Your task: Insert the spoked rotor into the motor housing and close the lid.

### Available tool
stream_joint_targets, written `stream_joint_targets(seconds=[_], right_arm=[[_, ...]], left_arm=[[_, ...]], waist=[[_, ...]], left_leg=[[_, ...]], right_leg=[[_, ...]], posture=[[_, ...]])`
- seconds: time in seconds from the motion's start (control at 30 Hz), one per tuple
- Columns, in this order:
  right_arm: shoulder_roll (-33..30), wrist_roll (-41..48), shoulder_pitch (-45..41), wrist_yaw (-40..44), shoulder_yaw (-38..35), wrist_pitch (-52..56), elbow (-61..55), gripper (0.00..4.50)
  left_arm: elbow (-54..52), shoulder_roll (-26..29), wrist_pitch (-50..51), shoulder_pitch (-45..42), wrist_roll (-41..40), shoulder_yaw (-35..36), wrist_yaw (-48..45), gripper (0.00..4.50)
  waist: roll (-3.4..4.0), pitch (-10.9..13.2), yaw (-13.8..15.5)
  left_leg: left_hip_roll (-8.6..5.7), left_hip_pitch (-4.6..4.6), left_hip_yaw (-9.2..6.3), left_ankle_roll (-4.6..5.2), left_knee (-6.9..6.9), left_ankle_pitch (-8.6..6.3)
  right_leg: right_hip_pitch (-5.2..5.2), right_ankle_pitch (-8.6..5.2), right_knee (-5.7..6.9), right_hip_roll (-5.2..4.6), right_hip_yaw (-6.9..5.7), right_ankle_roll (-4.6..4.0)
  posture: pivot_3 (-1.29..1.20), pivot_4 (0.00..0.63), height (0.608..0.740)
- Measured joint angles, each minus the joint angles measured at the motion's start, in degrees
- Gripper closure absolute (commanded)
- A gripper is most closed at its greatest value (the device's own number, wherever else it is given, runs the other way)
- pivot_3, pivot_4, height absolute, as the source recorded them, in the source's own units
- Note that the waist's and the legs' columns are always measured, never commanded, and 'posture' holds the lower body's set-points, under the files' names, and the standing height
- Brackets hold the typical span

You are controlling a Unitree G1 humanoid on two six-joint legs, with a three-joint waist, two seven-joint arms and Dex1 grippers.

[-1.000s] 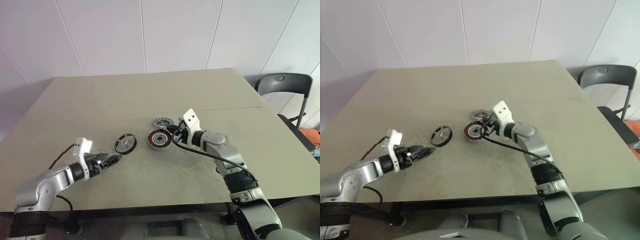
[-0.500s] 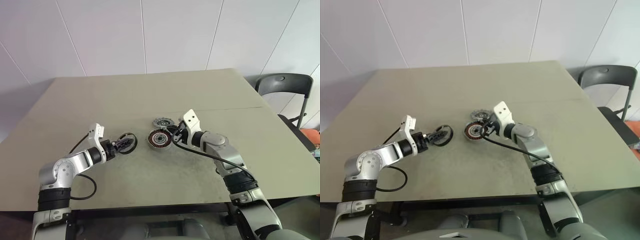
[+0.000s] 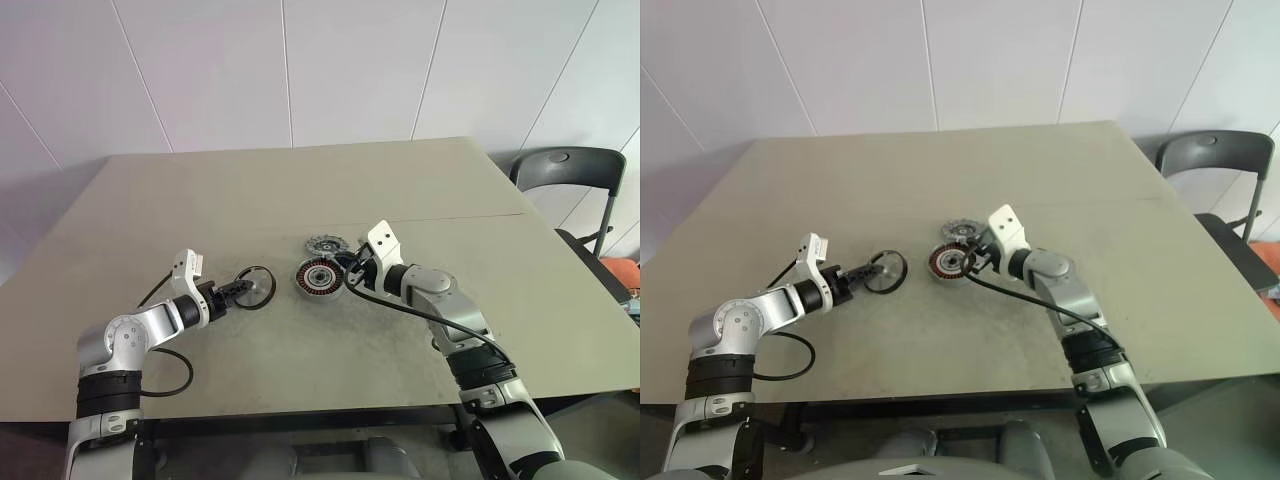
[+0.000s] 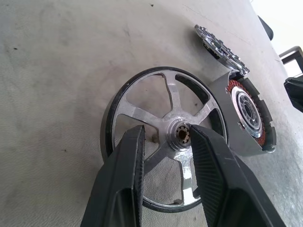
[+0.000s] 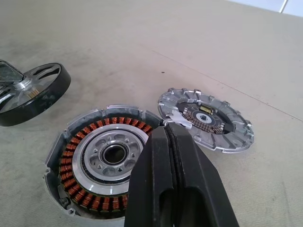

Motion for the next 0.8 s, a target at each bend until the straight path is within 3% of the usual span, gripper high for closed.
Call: stream_joint_targets(seconds=[0.13,0.17,0.27,0.47,0.8], right_arm=[[0.02,-0.16,0.0,0.01,0.09,-0.21,0.13,4.5],[0.02,-0.18,0.0,0.01,0.11,-0.26,0.17,4.5],[0.05,-0.2,0.0,0.01,0.13,-0.5,0.3,4.5],[0.04,-0.27,0.0,0.01,0.13,-1.24,0.6,4.5],[0.05,-0.81,0.0,0.01,0.22,-1.4,1.28,4.5]], left_arm=[[-1.53,1.15,0.37,0.85,-2.01,0.49,-3.66,2.93],[-2.21,1.37,0.37,0.85,-2.73,1.11,-4.59,2.75],[-4.2,3.73,0.46,0.85,-3.53,1.37,-6.18,2.06],[-4.52,6.27,-1.04,2.66,-0.9,-0.91,-7.31,0.12],[-5.17,9.3,-4.99,3.21,3.6,-4.55,-9.27,0.05]], waist=[[-0.01,0.01,-0.09],[-0.01,0.01,-0.12],[-0.01,0.01,-0.22],[0.0,0.01,-0.16],[0.0,0.01,-0.16]], left_leg=[[0.01,-0.01,0.0,0.0,0.0,0.0],[0.01,-0.01,0.0,0.0,0.0,0.0],[0.03,-0.01,0.0,0.0,-0.02,0.0],[0.03,-0.02,0.02,0.0,-0.02,0.0],[0.04,-0.01,0.02,0.0,-0.03,0.0]], right_leg=[[-0.02,0.0,0.01,0.01,0.0,0.0],[-0.03,0.0,0.01,0.01,0.0,0.0],[-0.04,0.0,0.01,0.02,0.0,0.0],[-0.04,0.0,0.01,0.02,0.0,-0.01],[-0.06,0.01,0.01,0.03,0.0,-0.02]], posture=[[0.0,0.0,0.74],[0.0,0.0,0.74],[0.0,0.0,0.74],[0.0,0.0,0.74],[0.0,0.0,0.74]])
